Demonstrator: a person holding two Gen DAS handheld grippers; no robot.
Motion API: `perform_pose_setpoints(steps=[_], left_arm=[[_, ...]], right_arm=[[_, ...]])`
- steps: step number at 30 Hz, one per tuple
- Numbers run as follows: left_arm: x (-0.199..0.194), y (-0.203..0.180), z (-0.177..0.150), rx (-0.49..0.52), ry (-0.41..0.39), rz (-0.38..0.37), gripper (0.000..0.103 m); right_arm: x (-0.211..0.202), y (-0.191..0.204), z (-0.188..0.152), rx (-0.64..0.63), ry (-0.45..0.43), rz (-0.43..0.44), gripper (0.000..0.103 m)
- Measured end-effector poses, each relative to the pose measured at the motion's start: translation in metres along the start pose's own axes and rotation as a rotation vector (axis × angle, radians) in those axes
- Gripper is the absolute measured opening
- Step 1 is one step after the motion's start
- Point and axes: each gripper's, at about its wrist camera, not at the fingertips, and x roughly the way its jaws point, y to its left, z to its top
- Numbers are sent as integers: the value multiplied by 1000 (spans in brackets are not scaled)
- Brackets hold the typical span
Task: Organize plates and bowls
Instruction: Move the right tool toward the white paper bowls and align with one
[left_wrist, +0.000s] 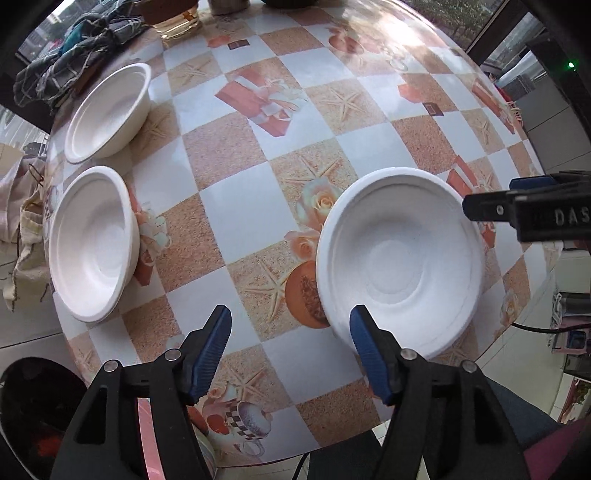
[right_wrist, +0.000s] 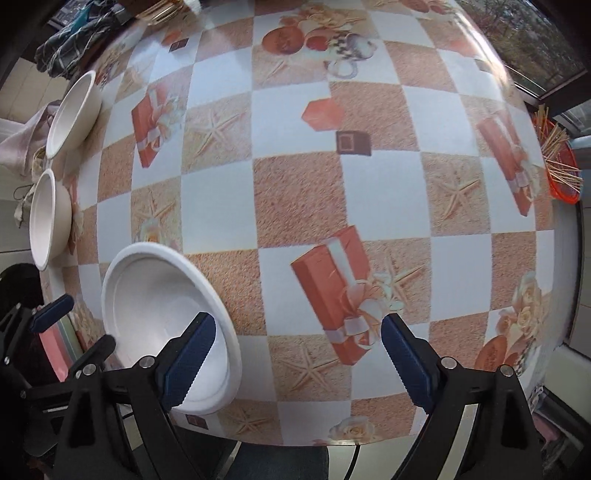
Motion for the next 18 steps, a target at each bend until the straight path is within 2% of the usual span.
perform_pose_setpoints(steps=[6, 9, 10, 13, 18], left_arm=[[-25, 22, 7, 0, -50, -65, 75], [-36, 15, 18, -4, -83, -79, 75], [-40, 19, 17, -10, -91, -76, 76], [-44, 38, 21, -63, -107, -59, 76], [-44, 90, 25, -215, -124, 9, 76]], right_arm=[[-17, -2, 14, 6, -25, -15, 92], [-26, 12, 27, -22, -32, -16, 92], [-19, 35, 34, -32, -32, -17, 92], [-24, 68, 54, -65, -34, -14, 92], [-17, 119, 70, -135, -29, -5, 92]])
